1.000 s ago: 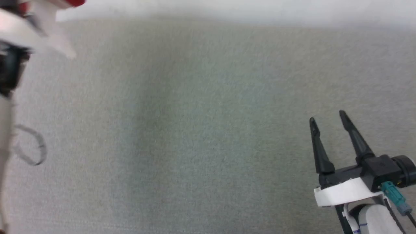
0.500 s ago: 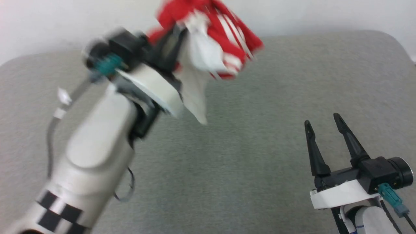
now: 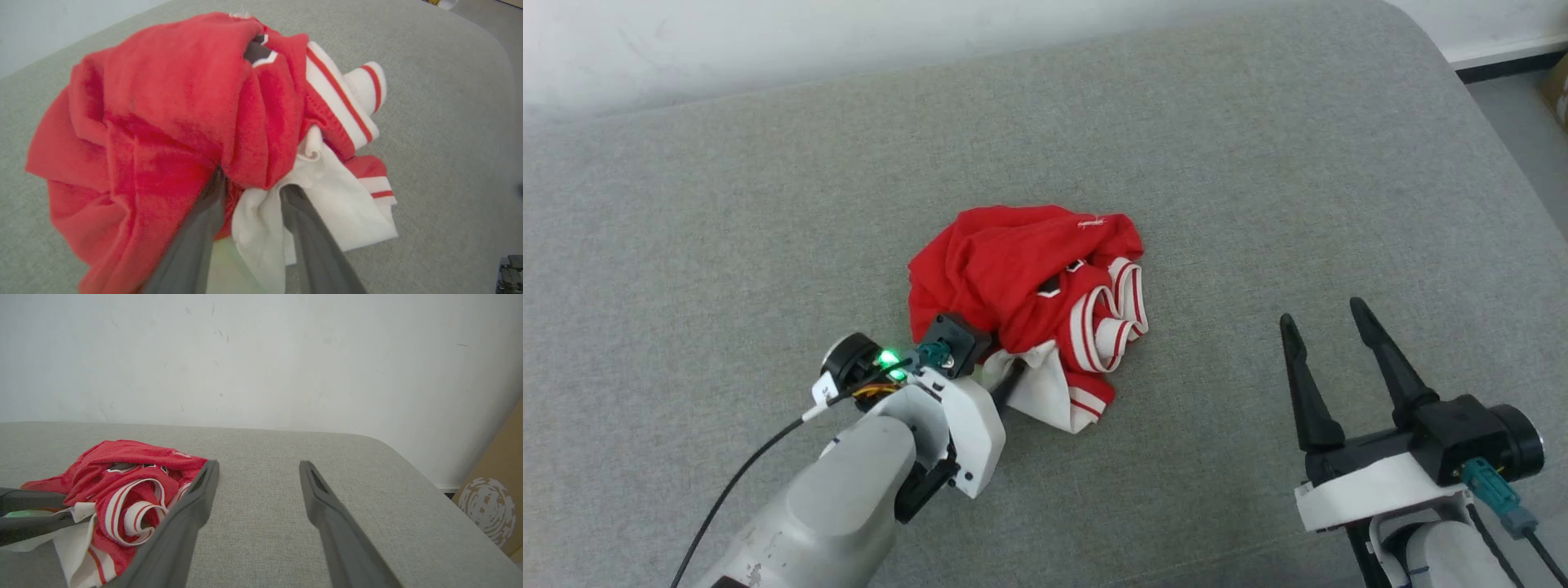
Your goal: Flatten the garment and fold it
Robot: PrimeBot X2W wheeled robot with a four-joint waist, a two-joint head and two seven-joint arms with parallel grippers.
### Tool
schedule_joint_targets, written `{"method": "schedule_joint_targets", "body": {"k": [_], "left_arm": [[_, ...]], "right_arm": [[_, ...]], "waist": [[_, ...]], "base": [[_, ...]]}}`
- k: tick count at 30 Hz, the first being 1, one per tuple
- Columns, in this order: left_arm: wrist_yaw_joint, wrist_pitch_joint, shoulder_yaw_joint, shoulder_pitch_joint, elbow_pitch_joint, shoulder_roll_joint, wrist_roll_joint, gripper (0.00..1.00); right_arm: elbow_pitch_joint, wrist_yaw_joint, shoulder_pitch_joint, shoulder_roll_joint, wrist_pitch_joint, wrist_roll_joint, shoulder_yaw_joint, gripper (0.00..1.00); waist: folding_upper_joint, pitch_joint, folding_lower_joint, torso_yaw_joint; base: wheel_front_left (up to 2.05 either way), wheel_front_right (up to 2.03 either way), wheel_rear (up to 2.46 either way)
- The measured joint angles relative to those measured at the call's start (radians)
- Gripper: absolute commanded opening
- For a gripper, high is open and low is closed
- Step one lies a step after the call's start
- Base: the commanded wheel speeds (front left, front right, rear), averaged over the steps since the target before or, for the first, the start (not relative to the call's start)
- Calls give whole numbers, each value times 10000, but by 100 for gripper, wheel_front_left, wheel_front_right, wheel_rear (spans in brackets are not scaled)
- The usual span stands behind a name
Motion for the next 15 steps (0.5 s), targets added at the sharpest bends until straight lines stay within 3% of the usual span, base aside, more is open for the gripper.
{"method": "schedule_joint_targets", "body": {"k": [7, 15], "left_arm": [[-23, -909, 474, -25, 566, -148, -412, 100], [723, -1473, 2086, 10, -389, 372, -1156, 100]], "right_arm": [[345, 0, 40, 4, 0, -127, -79, 100], [430, -2, 402, 6, 0, -418, -320, 100]], "waist": [[0, -237, -1, 228], [0, -1052, -3, 928]], "base": [[0, 0, 0], [0, 0, 0]]}}
